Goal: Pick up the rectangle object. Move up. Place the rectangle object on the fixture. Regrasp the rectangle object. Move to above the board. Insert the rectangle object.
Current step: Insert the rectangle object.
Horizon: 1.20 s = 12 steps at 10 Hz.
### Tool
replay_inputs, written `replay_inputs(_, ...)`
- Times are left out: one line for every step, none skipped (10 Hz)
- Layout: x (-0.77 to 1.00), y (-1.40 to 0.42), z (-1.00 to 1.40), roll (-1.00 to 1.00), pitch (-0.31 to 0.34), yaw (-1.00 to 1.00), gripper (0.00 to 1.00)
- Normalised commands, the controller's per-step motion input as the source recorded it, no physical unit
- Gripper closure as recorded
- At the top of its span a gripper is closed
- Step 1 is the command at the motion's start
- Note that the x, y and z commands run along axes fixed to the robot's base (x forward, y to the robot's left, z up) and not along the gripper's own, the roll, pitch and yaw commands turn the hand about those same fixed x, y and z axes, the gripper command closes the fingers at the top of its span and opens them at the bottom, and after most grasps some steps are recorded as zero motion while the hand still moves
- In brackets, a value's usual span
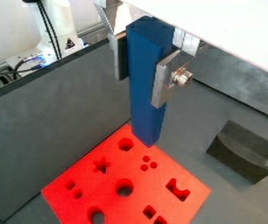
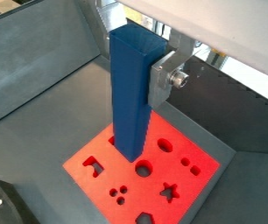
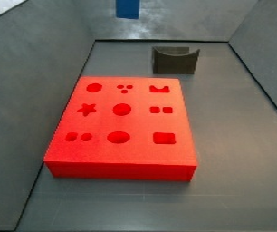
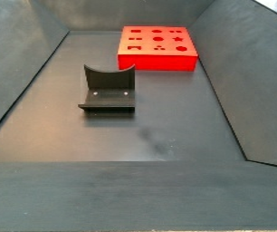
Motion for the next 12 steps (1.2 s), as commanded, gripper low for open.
replay_inputs(0.04, 0.00, -0.12, 0.00, 0.000, 0.00, 1.00)
replay_inputs(0.26, 0.09, -0.29, -0.17, 0.027, -0.02, 1.00)
replay_inputs(0.53, 0.03, -0.47, -0.30, 0.000, -0.03, 1.00)
replay_inputs(0.52, -0.03, -0.43, -0.32, 0.000, -0.12, 1.00)
replay_inputs(0.59, -0.20, -0.55, -0.26, 0.000, -0.13, 1.00)
replay_inputs(0.54, -0.46, -0.65, -0.12, 0.000, -0.11, 1.00)
replay_inputs(0.60, -0.63, -0.66, 0.00, 0.076, -0.11, 1.00)
replay_inputs(0.61, -0.67, -0.64, 0.00, 0.089, -0.09, 1.00)
replay_inputs(0.48, -0.77, -0.63, 0.05, 0.076, -0.09, 1.00)
replay_inputs(0.21, -0.79, -0.53, 0.13, 0.046, 0.00, 1.00)
replay_inputs(0.05, -0.64, -0.36, 0.12, 0.003, 0.03, 1.00)
replay_inputs(0.00, -0.37, -0.09, 0.07, 0.000, 0.11, 1.00)
